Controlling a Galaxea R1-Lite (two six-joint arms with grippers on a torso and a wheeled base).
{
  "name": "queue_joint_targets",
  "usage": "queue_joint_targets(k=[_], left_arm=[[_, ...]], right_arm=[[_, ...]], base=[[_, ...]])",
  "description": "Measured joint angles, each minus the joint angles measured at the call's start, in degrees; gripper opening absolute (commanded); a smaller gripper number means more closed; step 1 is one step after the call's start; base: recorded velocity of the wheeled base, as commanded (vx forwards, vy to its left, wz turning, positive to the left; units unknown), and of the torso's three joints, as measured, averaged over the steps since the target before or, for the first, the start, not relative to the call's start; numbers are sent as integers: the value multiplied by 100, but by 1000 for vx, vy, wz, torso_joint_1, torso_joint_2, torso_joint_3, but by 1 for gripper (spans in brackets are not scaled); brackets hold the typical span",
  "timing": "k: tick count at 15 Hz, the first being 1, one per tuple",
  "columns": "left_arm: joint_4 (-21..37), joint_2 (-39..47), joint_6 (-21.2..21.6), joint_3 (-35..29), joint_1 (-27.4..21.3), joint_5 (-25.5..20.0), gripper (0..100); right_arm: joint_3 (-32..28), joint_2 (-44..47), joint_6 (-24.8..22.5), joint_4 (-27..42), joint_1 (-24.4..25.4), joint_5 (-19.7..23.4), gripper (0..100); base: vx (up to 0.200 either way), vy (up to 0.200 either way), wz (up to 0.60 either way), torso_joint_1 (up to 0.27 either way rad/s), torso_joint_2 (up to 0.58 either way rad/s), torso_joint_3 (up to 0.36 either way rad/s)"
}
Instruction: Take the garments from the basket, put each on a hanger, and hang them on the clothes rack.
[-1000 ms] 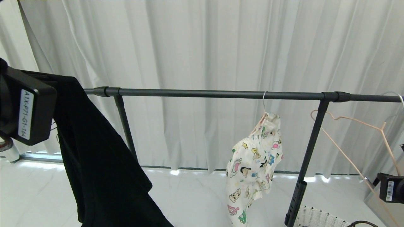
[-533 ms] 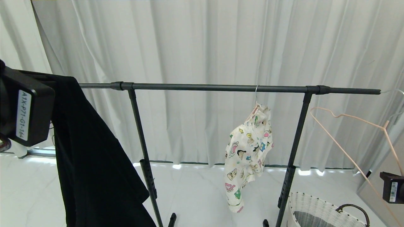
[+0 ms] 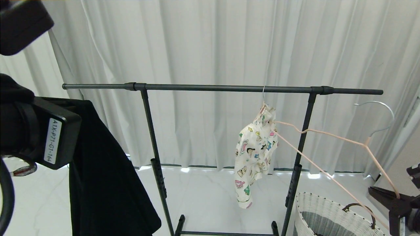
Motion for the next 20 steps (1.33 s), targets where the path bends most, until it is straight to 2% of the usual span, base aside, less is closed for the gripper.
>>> queue_joint_targets(k=[2, 3, 5, 6, 8, 10, 12, 20], left_arm=[[0, 132, -595, 204, 418, 0, 0], [6, 217, -883, 283, 518, 0, 0], [2, 460, -1723, 352, 588, 12, 0], [2, 560, -1950, 369, 560, 20, 0], [-2, 695, -2126, 460, 485, 23, 0], [0, 777, -2449, 608, 468, 45, 0], [2, 844, -2731, 694, 452, 201, 0], [0, 998, -2760, 689, 261, 321, 0]], right_arm=[[0, -183, 11, 137, 987, 23, 0], [-1, -251, 44, 229, 1396, 26, 0], [-91, -347, 308, 475, 2336, 30, 0], [-179, -364, 555, 569, 2766, 34, 0], [-436, -306, 1302, 723, 3680, 34, 0], [-662, -126, 1857, 758, 4255, 34, 0], [-802, 49, 1911, 756, 4524, 34, 0], [-1114, 628, 2010, 728, 4695, 12, 0]], base=[[0, 0, 0, 0, 0, 0], [0, 0, 0, 0, 0, 0], [0, 0, 0, 0, 0, 0], [0, 0, 0, 0, 0, 0], [0, 0, 0, 0, 0, 0], [0, 0, 0, 0, 0, 0], [0, 0, 0, 0, 0, 0], [0, 0, 0, 0, 0, 0]])
